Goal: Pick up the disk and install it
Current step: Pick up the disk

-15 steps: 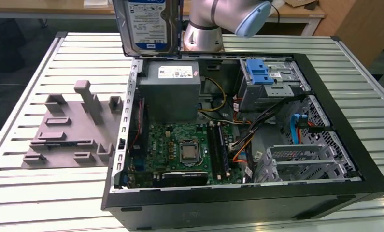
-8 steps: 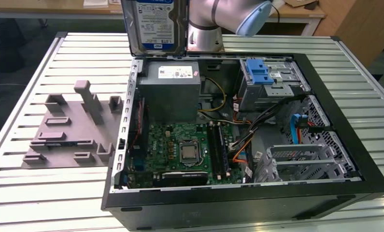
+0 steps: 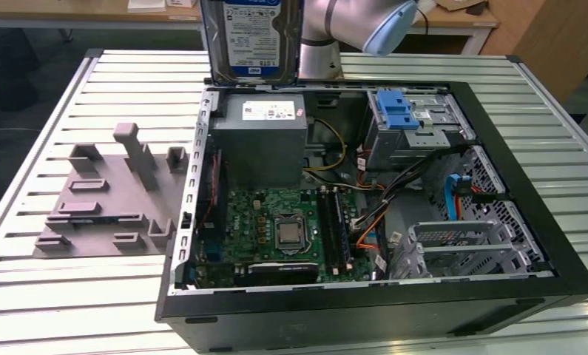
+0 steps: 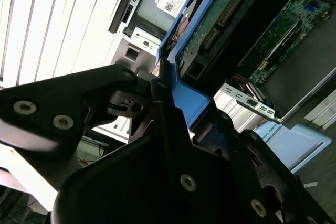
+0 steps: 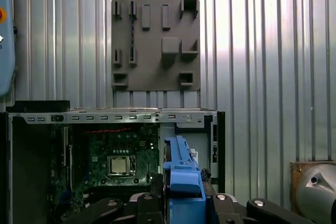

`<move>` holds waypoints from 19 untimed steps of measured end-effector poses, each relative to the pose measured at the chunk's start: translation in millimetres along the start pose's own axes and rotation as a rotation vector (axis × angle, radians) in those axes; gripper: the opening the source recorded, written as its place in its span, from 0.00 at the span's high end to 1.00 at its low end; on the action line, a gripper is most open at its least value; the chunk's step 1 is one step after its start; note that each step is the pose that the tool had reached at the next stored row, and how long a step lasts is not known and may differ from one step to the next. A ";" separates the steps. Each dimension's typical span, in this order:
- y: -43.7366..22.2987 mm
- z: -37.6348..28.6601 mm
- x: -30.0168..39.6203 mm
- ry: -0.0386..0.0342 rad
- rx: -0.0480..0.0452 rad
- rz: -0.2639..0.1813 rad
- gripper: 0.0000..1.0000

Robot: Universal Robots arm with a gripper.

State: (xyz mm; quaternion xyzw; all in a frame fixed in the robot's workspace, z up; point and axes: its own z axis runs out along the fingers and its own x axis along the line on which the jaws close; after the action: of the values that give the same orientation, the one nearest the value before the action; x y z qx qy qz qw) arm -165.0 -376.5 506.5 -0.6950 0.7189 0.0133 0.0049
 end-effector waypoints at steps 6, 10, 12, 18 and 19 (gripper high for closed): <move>-0.2 0.1 0.0 -0.0001 0.0001 0.000 0.64; -0.3 0.1 0.0 -0.0001 0.0001 0.000 0.64; -0.3 0.0 0.0 -0.0001 0.0001 0.000 0.64; -0.5 -0.2 7.0 -0.0001 0.0000 0.000 0.64; -0.6 -0.2 8.6 -0.0001 0.0001 0.000 0.64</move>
State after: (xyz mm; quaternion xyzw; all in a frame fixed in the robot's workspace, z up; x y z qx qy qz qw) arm -164.7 -385.2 506.4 -0.6950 0.7189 0.0133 0.0050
